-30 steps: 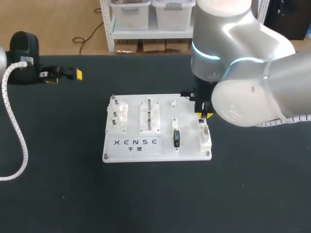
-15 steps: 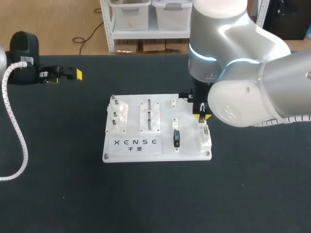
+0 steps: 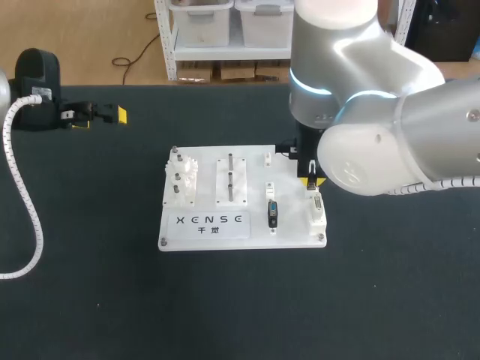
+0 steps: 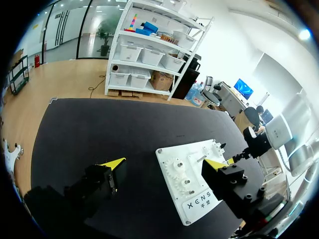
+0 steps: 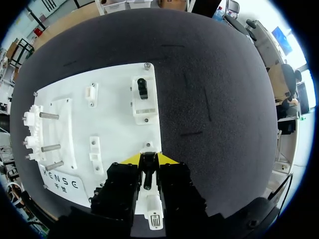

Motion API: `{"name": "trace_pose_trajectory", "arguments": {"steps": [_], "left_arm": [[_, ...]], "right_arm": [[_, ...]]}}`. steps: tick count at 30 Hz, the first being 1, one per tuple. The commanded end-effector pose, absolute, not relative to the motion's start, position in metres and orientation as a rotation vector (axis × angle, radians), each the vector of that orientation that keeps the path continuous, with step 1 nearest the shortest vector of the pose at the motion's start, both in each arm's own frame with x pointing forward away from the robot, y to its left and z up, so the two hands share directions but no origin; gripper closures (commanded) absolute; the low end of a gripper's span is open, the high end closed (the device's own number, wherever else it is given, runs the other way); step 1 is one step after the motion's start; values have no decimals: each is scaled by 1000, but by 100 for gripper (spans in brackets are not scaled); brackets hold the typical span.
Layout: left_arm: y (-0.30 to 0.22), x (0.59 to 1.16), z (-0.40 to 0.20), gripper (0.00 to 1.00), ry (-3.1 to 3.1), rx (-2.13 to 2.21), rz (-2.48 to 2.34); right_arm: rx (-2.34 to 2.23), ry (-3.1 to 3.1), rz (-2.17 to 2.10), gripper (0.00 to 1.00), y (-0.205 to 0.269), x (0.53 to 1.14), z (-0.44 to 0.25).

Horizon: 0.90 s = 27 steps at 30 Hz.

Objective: Insert the USB connector, Ethernet cable, and multi-pin plug into their matching sockets one by one.

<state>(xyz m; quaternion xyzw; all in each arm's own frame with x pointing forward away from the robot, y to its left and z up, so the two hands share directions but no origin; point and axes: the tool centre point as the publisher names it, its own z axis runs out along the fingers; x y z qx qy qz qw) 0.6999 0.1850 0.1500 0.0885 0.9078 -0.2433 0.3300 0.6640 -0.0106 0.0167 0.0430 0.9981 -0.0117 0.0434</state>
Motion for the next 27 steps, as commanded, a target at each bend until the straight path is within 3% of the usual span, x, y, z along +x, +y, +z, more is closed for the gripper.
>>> {"name": "trace_pose_trajectory", "arguments": {"steps": [1, 13, 14, 15, 16, 17, 27], "left_arm": [[185, 700, 150, 0, 2374, 232, -636], [185, 700, 150, 0, 2374, 232, -636], [185, 700, 150, 0, 2374, 232, -636], [185, 700, 150, 0, 2374, 232, -636], [185, 700, 150, 0, 2374, 232, -636], [185, 700, 150, 0, 2374, 232, -636], [185, 700, 150, 0, 2374, 232, -636]], "right_arm": [[146, 3061, -52, 100, -12, 665, 11], [184, 3072, -51, 100, -9, 669, 11], [181, 3067, -54, 93, -8, 669, 13], [173, 3056, -51, 62, -7, 670, 17], [168, 3048, -44, 17, -7, 671, 21], [161, 3038, -35, 0, -6, 671, 27], [88, 2975, 56, 0, 8, 667, 63]]}}
